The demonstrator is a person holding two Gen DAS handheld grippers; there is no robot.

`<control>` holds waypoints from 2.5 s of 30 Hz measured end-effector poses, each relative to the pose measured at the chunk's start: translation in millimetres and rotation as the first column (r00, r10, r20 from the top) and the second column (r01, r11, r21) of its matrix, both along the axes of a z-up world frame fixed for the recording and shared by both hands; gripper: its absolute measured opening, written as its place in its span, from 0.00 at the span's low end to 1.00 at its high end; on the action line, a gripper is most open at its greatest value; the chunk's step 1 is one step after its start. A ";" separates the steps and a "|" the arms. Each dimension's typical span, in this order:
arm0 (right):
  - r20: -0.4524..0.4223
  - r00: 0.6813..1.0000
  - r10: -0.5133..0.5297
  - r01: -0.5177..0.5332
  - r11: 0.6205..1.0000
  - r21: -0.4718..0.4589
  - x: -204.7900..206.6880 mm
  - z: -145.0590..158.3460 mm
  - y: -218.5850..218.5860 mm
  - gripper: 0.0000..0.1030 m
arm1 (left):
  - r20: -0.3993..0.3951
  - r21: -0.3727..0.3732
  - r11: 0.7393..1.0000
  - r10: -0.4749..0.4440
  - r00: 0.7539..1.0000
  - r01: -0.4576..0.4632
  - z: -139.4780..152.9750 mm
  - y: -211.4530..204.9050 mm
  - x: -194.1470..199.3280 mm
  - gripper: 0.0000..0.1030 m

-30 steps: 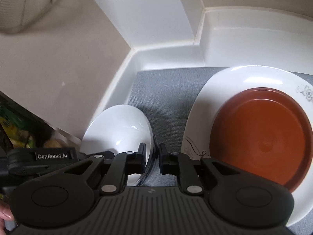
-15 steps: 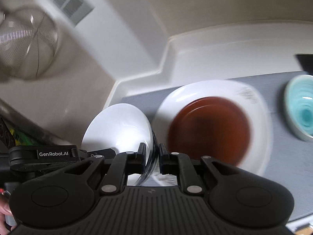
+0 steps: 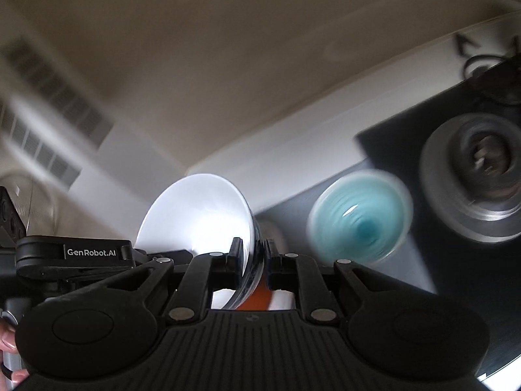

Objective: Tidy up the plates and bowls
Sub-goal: 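Lift the white bowl with both tools and carry it toward the pale blue bowl, then lower the white bowl with both tools into the pale blue bowl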

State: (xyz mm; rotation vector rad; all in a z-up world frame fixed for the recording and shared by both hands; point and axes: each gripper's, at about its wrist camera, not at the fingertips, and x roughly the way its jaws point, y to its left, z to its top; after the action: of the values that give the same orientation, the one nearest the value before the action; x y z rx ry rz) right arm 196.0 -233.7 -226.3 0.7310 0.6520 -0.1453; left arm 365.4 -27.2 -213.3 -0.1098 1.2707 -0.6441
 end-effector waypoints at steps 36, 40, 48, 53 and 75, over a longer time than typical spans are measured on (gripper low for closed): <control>-0.155 0.974 0.165 -0.175 0.983 -0.054 62.1 -91.2 -99.1 0.14 | -0.026 0.364 0.926 0.116 0.993 -0.098 -81.0 -144.6 13.8 0.18; -0.159 0.967 0.200 -0.218 0.971 -0.101 64.3 -87.5 -97.0 0.14 | -0.005 0.357 0.930 0.102 0.995 -0.094 -83.0 -142.7 11.2 0.20; -0.216 0.951 0.220 -0.256 0.955 -0.152 62.7 -90.1 -95.1 0.14 | -0.047 0.336 0.930 0.171 0.984 -0.146 -97.9 -134.6 1.9 0.19; -0.232 0.937 0.261 -0.314 0.919 -0.236 62.4 -84.3 -86.8 0.15 | -0.039 0.342 0.926 0.185 0.982 -0.161 -100.5 -135.8 2.0 0.19; -0.166 0.945 0.283 -0.290 0.957 -0.018 40.4 -88.6 -133.1 0.19 | -0.137 0.236 0.949 0.243 0.960 -0.206 -124.7 -120.5 -8.4 0.24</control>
State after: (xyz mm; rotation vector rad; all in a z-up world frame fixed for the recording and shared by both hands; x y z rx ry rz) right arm 236.4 -366.8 -314.9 0.5793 0.9010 0.0510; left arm 357.0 -147.8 -338.0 -0.1251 1.4565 -0.2984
